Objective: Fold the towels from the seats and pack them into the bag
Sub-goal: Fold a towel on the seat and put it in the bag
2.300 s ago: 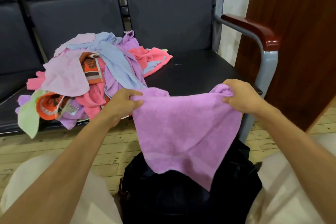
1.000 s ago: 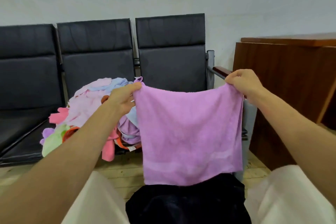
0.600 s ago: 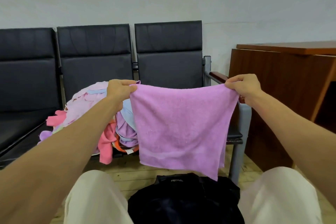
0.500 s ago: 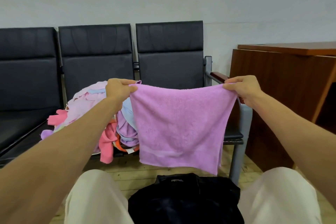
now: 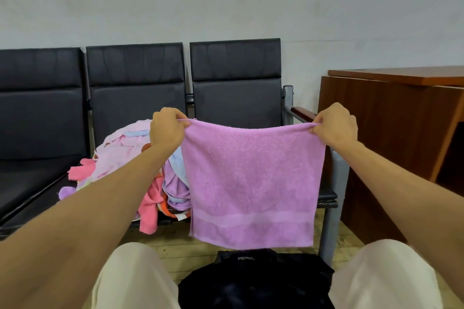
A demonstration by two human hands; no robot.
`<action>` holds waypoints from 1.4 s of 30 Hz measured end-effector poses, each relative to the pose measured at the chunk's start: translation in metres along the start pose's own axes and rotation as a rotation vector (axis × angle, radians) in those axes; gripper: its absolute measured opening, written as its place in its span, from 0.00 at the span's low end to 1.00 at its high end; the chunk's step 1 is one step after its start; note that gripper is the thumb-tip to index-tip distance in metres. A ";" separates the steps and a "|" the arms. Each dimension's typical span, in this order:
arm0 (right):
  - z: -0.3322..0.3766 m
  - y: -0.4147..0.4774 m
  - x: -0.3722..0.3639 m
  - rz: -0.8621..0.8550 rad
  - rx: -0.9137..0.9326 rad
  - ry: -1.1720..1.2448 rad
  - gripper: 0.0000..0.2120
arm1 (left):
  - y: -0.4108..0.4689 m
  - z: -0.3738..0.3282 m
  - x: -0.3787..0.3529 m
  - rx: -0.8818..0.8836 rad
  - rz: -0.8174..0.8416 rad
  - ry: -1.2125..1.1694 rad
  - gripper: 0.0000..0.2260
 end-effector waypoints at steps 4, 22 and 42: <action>0.002 0.009 -0.004 0.073 -0.014 -0.021 0.03 | 0.010 -0.007 -0.006 -0.009 -0.005 0.070 0.04; -0.010 0.104 -0.092 0.270 -0.129 0.239 0.13 | 0.072 0.008 -0.116 0.118 0.212 -0.084 0.10; -0.100 -0.059 -0.238 0.540 0.152 0.071 0.12 | -0.114 0.107 -0.229 -0.126 0.703 -0.055 0.16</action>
Point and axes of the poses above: each hand's wrist, its own y-axis towards the middle knuckle, its own x-axis out of the back of the hand, z = x × y, the point moved 5 cm from there along y, towards the middle knuckle, and after that the axes turned 5 degrees about -z, right-handed, at the moved point
